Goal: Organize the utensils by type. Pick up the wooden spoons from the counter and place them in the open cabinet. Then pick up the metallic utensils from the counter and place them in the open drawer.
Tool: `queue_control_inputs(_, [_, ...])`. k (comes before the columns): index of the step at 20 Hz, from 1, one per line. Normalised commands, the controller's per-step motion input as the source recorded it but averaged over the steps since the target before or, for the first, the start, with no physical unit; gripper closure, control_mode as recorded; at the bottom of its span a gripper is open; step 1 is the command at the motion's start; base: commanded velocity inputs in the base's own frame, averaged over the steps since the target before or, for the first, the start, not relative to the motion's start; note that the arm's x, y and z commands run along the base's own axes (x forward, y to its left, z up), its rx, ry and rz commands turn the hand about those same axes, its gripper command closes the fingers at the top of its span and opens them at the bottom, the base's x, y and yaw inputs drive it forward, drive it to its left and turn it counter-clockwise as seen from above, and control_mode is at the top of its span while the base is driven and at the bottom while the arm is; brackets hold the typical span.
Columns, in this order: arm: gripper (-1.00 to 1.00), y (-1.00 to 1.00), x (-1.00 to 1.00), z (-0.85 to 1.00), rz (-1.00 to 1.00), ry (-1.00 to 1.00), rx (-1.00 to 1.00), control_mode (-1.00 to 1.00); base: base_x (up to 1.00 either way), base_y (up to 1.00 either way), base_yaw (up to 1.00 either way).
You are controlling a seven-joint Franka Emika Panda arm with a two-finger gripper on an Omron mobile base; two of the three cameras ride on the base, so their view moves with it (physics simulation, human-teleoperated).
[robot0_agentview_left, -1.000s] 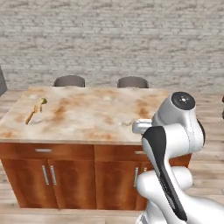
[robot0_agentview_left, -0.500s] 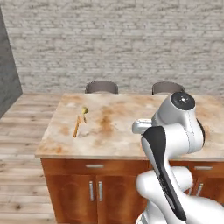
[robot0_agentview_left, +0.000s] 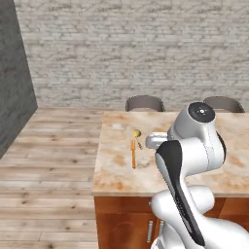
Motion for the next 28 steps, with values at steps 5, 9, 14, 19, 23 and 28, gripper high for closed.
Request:
queue_control_inputs(5, [-1.00,0.00,0.00,0.00,0.00,0.00,0.00,1.00,0.59,0.32,-0.19])
queue_control_inputs(9, [-1.00,0.00,0.00,0.00,0.00,0.00,0.00,1.00,0.43,0.32,-0.27])
queue_control_inputs(14, [-1.00,0.00,0.00,0.00,0.00,0.00,0.00,1.00,0.45,0.41,-0.05])
queue_control_inputs(19, [-1.00,0.00,0.00,0.00,0.00,0.00,0.00,1.00,0.19,0.10,0.01])
queue_control_inputs(23, [-1.00,0.00,0.00,0.00,0.00,0.00,0.00,1.00,0.03,0.00,0.00])
queue_control_inputs(28, [-1.00,-0.01,0.51,-0.04,0.00,0.03,0.00,-1.00,0.07,0.00,0.00])
